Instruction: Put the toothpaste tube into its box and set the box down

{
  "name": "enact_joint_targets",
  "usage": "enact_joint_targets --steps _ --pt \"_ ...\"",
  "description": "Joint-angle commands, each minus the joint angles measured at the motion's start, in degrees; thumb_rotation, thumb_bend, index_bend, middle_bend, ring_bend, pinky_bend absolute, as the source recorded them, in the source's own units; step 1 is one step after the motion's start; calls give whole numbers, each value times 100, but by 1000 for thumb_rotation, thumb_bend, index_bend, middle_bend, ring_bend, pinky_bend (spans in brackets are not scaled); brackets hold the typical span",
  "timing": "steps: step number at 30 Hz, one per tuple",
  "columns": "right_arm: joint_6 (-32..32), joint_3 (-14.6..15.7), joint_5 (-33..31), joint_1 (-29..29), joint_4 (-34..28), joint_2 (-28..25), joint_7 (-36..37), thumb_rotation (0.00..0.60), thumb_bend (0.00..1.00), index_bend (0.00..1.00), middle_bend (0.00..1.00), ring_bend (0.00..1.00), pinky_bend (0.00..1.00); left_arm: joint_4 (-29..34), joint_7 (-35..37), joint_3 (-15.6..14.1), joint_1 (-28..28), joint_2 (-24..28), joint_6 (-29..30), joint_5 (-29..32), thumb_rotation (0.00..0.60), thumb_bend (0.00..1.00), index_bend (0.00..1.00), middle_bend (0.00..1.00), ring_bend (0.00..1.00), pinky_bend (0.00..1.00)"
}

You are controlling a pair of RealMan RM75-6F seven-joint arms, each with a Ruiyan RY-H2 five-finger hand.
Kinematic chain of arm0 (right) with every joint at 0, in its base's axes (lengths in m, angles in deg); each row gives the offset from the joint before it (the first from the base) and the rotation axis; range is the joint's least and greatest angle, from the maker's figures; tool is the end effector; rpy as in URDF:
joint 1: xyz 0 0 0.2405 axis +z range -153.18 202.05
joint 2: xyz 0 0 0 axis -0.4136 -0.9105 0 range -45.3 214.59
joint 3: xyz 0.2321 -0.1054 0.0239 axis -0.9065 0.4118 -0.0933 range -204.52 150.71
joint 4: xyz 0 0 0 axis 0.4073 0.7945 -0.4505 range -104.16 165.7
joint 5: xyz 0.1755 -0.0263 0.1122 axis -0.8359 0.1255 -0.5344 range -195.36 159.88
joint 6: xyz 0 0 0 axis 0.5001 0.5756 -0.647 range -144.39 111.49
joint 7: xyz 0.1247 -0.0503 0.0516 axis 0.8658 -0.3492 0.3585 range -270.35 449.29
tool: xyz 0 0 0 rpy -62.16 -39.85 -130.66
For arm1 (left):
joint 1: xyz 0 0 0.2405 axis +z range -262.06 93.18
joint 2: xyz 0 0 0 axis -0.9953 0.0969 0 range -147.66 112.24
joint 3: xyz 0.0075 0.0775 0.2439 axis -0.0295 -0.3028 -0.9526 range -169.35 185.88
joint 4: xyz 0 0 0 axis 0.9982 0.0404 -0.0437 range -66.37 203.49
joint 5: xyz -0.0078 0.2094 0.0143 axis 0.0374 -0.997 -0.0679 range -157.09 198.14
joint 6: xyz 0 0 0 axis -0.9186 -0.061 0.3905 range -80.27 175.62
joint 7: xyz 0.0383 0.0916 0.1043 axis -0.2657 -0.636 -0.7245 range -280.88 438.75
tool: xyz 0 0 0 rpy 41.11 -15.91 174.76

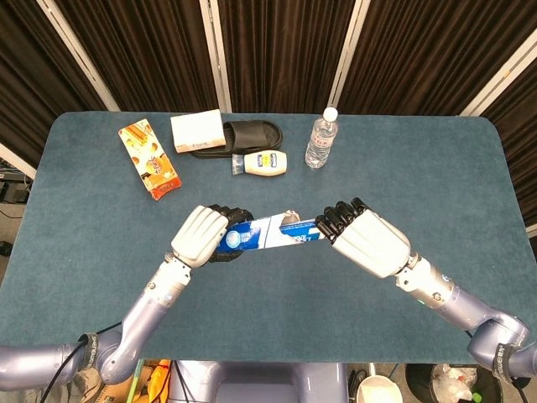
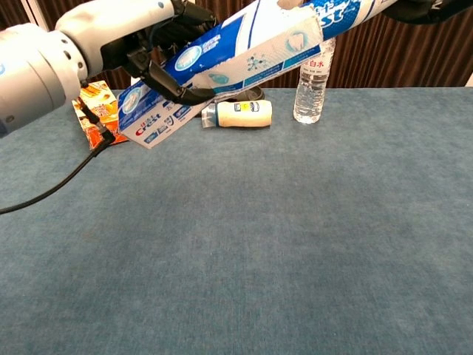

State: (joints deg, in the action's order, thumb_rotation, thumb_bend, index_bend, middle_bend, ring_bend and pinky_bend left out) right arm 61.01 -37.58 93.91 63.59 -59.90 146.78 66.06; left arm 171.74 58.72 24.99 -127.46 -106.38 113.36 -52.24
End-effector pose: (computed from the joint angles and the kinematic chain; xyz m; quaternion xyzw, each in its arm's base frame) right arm -0.1057 -0.3091 0.1470 0.7644 0.1365 0.4607 0.4299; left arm -0.0386 0.3069 0.0224 -0.6898 -0.3440 -0.5481 0.3246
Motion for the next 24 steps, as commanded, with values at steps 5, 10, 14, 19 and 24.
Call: enact_joint_targets --steps 5,10,14,19,24 --pt "35 12 11 4 25 45 7 600 613 900 777 680 812 -92 -153 89 -186 -148 -61 106 600 421 423 562 538 560" --pt "88 -31 -37 -11 41 64 -54 600 612 847 777 657 804 -264 -190 154 -327 -391 -33 137 600 421 422 562 538 560" --pt "201 -92 -95 -46 64 102 -110 600 593 663 686 549 691 -388 -200 211 -429 -577 23 126 600 421 422 562 538 560" --pt "372 -168 -212 -129 78 182 -206 600 530 466 547 429 568 -575 -136 263 -506 -802 162 39 600 421 422 562 538 557" --pt "530 -198 -193 -167 117 234 -207 600 499 398 506 386 516 -865 99 284 -535 -1057 426 -226 600 421 422 562 538 557"
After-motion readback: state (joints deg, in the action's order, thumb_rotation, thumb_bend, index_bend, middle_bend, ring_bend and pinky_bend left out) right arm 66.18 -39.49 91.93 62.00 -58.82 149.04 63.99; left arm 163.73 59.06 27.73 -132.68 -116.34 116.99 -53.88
